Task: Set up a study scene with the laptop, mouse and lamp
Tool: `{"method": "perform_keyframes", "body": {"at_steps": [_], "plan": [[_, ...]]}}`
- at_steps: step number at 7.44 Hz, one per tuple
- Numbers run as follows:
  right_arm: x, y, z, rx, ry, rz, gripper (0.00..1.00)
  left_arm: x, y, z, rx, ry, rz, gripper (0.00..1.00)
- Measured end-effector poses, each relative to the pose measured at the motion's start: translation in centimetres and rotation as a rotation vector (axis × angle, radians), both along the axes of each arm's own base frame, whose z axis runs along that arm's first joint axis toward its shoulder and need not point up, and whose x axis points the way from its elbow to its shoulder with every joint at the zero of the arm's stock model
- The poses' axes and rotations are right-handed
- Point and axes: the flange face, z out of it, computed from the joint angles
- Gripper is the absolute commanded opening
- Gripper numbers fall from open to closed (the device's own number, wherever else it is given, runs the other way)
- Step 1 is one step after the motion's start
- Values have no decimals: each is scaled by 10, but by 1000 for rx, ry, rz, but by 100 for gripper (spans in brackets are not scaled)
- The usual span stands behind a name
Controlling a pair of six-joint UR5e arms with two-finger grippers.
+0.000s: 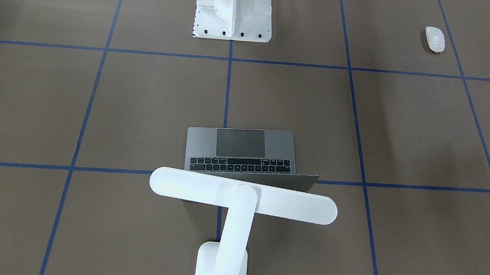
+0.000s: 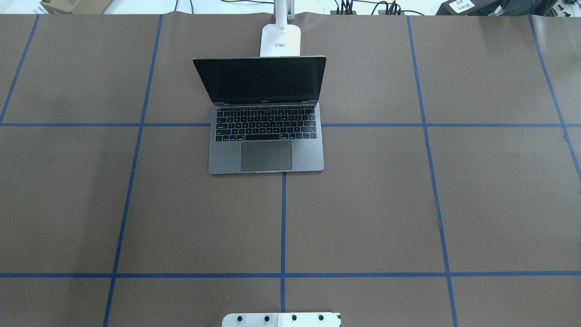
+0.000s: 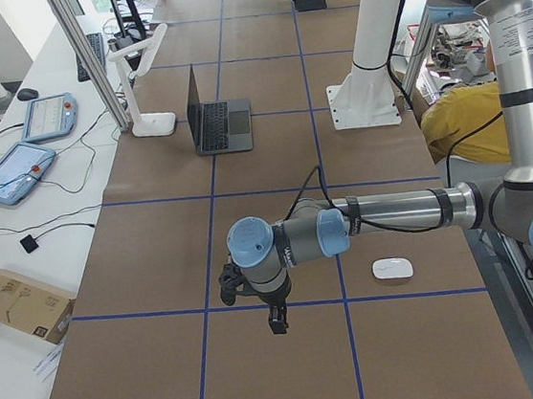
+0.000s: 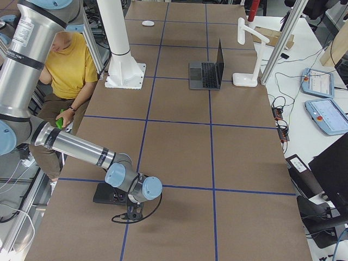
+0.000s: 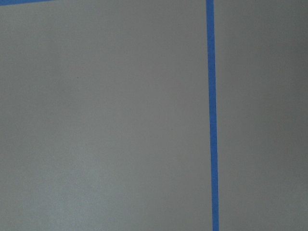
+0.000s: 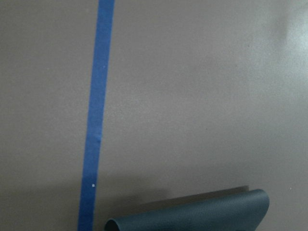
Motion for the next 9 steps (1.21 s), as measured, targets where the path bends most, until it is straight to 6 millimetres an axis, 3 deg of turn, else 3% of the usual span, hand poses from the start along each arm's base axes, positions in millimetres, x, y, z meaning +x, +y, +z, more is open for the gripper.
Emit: {"method": "perform_keyframes", "body": {"at_steps": [3,4,7,9], "plan": [[-3,-3,-2,13,-3,-19,8,0,0,0,0,0,0,100],[-5,-7,-5,24,-6,-23,0,0,0,0,0,0,-1,100],[-13,-24,-25,70,-32,-21,0,0,0,-1,0,1,-1,100],[-21,-43,-57,121,-67,-4,0,0,0,-1,0,1,-1,100]]}}
